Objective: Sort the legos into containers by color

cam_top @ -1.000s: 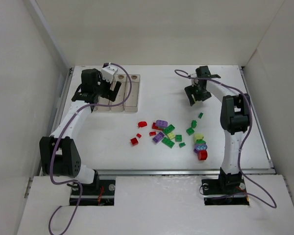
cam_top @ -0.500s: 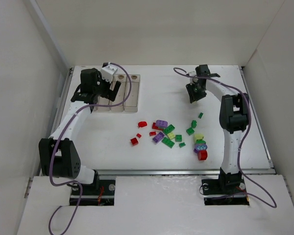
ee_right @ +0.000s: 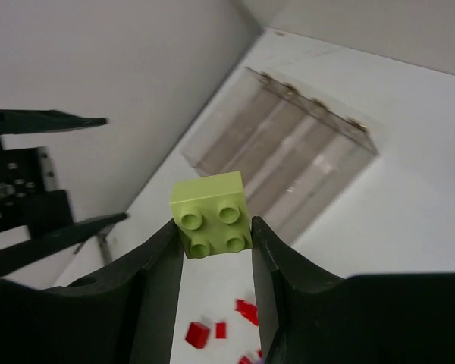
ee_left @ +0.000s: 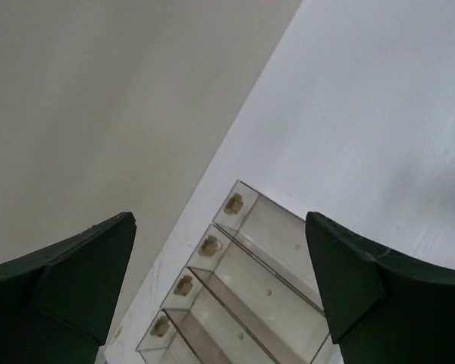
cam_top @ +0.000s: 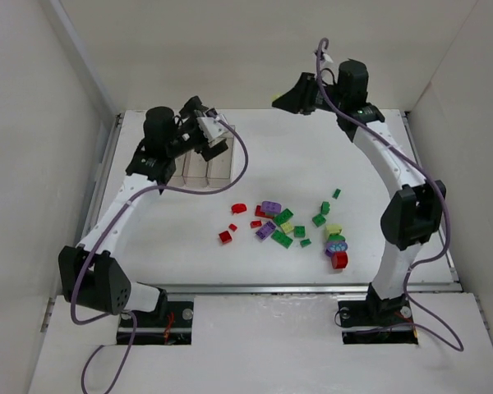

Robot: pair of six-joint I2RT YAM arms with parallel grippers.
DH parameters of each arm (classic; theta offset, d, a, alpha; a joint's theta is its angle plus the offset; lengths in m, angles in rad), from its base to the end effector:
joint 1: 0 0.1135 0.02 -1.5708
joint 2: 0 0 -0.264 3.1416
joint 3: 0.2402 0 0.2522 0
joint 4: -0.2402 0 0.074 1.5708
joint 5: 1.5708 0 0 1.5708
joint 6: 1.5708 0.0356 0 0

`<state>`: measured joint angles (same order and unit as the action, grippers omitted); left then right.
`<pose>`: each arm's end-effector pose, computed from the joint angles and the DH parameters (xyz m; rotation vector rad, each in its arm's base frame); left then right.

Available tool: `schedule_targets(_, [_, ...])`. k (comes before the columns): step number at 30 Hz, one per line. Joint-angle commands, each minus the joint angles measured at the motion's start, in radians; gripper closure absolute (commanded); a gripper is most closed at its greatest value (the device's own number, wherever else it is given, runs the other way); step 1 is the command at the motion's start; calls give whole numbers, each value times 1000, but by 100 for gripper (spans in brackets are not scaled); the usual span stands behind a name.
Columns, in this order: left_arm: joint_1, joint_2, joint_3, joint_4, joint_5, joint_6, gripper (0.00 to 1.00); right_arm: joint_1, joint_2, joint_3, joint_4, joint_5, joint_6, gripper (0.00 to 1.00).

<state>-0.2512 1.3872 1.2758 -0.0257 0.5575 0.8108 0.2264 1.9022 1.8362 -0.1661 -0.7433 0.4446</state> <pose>0.3103 -0.0991 0.3912 1.1812 1.2049 -0.0563 0.4349 0.1249 0.3838 -0.3568 1.8548 1.1344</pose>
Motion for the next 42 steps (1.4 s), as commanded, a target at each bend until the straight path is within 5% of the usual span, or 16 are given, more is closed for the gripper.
schedule_targets(1, [-13,-59,-82,362,-92,-81,9,79,5,28,111,-80,131,100])
schedule_targets(4, [-26,-59,-59,327,-19,-55,22,112,-15,18,111,-80,160,100])
schedule_targets(5, [-37,-74,-59,313,23,38,19,122,-15,18,111,-80,169,100])
schedule_targets(6, [-52,-88,-76,313,89,92,3,131,-25,18,111,-80,169,100])
schedule_targets(10, [-131,-143,-278,486,73,283,0,185,-34,43,111,-100,169,100])
schedule_targets(20, [-171,-56,-187,526,-11,202,0,255,-63,-17,111,-91,148,100])
schedule_targets(26, [-171,-56,-174,526,-1,137,11,264,-63,-37,111,-109,148,100])
schedule_targets(35, [-171,-56,-162,500,12,128,43,274,-97,-77,111,-110,138,100])
schedule_targets(42, [-181,-56,-153,500,22,119,60,274,-107,-109,102,-110,138,100])
